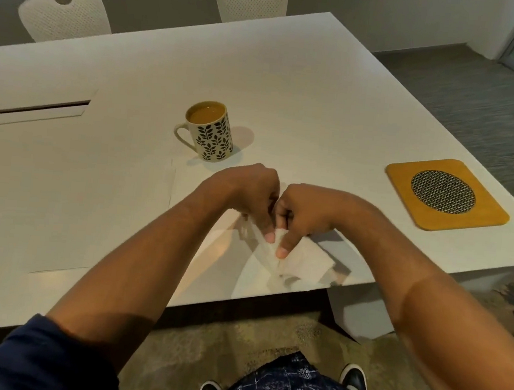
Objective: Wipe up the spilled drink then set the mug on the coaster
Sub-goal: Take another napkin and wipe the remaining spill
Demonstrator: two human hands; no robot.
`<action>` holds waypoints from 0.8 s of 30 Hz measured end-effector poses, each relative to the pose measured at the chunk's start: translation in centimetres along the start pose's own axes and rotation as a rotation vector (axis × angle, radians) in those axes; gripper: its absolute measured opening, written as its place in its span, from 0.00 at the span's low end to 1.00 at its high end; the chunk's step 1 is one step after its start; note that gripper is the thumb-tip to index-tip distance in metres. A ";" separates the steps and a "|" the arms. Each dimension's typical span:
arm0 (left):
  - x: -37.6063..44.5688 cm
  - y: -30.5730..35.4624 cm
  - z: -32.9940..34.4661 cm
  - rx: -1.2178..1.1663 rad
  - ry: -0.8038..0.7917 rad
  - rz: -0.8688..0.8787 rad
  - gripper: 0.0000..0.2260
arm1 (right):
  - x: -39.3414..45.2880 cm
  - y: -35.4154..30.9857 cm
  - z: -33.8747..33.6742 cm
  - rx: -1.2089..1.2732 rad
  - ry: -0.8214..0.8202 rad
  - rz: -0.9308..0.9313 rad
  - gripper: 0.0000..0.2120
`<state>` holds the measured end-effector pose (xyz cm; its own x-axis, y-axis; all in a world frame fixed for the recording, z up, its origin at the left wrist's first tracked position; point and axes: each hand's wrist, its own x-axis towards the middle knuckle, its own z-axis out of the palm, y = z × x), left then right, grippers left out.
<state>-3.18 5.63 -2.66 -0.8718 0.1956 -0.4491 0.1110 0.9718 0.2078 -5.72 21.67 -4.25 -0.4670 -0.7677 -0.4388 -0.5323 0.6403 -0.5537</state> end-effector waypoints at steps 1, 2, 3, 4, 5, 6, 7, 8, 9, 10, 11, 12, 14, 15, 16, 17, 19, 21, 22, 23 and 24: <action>-0.3 -0.5 -0.1 0.029 -0.047 -0.027 0.20 | 0.3 -0.8 0.6 0.007 0.012 -0.018 0.19; -0.5 -0.9 -0.1 0.059 -0.083 -0.048 0.20 | 0.6 -1.5 1.1 0.012 0.025 -0.030 0.20; -0.8 -1.3 -0.2 0.084 -0.106 -0.066 0.20 | 1.0 -2.2 1.5 0.013 0.037 -0.039 0.21; -0.9 -1.6 -0.2 0.100 -0.116 -0.084 0.21 | 1.4 -2.7 1.7 0.012 0.049 -0.045 0.22; -1.1 -2.1 -0.3 0.106 -0.116 -0.102 0.22 | 1.8 -3.1 1.8 0.013 0.062 -0.045 0.22; -1.1 -2.5 -0.3 0.101 -0.109 -0.123 0.23 | 2.2 -3.3 1.8 0.017 0.077 -0.041 0.21; -1.1 -2.9 -0.4 0.088 -0.096 -0.147 0.23 | 2.5 -3.4 1.8 0.028 0.096 -0.034 0.20; -1.1 -3.3 -0.5 0.068 -0.077 -0.173 0.23 | 2.7 -3.3 1.8 0.041 0.120 -0.026 0.18; -1.1 -3.6 -0.6 0.043 -0.054 -0.197 0.21 | 2.9 -3.2 1.8 0.056 0.151 -0.019 0.16; -1.0 -3.9 -0.8 0.016 -0.029 -0.216 0.19 | 3.0 -3.1 1.8 0.072 0.191 -0.015 0.15; -1.0 -4.1 -0.9 -0.011 -0.004 -0.227 0.16 | 3.1 -2.9 1.8 0.091 0.235 -0.016 0.14; -1.1 -4.3 -1.0 -0.035 0.023 -0.232 0.15 | 3.2 -2.7 1.8 0.113 0.276 -0.019 0.13; -1.1 -4.5 -1.1 -0.057 0.087 -0.234 0.13 | 3.3 -2.2 1.5 0.145 0.338 -0.014 0.12; -1.1 -4.7 -1.1 -0.059 0.126 -0.227 0.13 | 3.4 -1.9 1.3 0.148 0.368 -0.014 0.12; -0.9 -4.7 -1.0 -0.062 0.169 -0.215 0.13 | 3.4 -1.6 1.1 0.145 0.400 -0.015 0.12; -0.8 -4.8 -0.8 -0.066 0.217 -0.201 0.13 | 3.5 -1.2 0.9 0.140 0.434 -0.012 0.12; -0.4 -4.6 -0.2 -0.082 0.318 -0.175 0.13 | 3.6 -0.4 0.2 0.124 0.499 0.007 0.11; 0.3 -4.2 0.6 -0.126 0.424 -0.169 0.12 | 3.7 0.5 -0.6 0.117 0.546 0.027 0.11; 0.7 -3.9 0.9 -0.160 0.464 -0.179 0.11 | 3.7 1.0 -0.9 0.120 0.568 0.034 0.11; 1.1 -3.7 1.0 -0.195 0.486 -0.195 0.11 | 3.7 1.5 -1.3 0.130 0.594 0.039 0.12; 1.5 -3.4 1.1 -0.227 0.489 -0.210 0.10 | 3.6 1.9 -1.5 0.149 0.625 0.041 0.15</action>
<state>-4.33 2.76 -4.94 -0.9893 -0.1342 -0.0579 -0.1461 0.9201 0.3633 -9.51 20.17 -5.80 -0.8319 -0.5548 0.0087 -0.4230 0.6239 -0.6572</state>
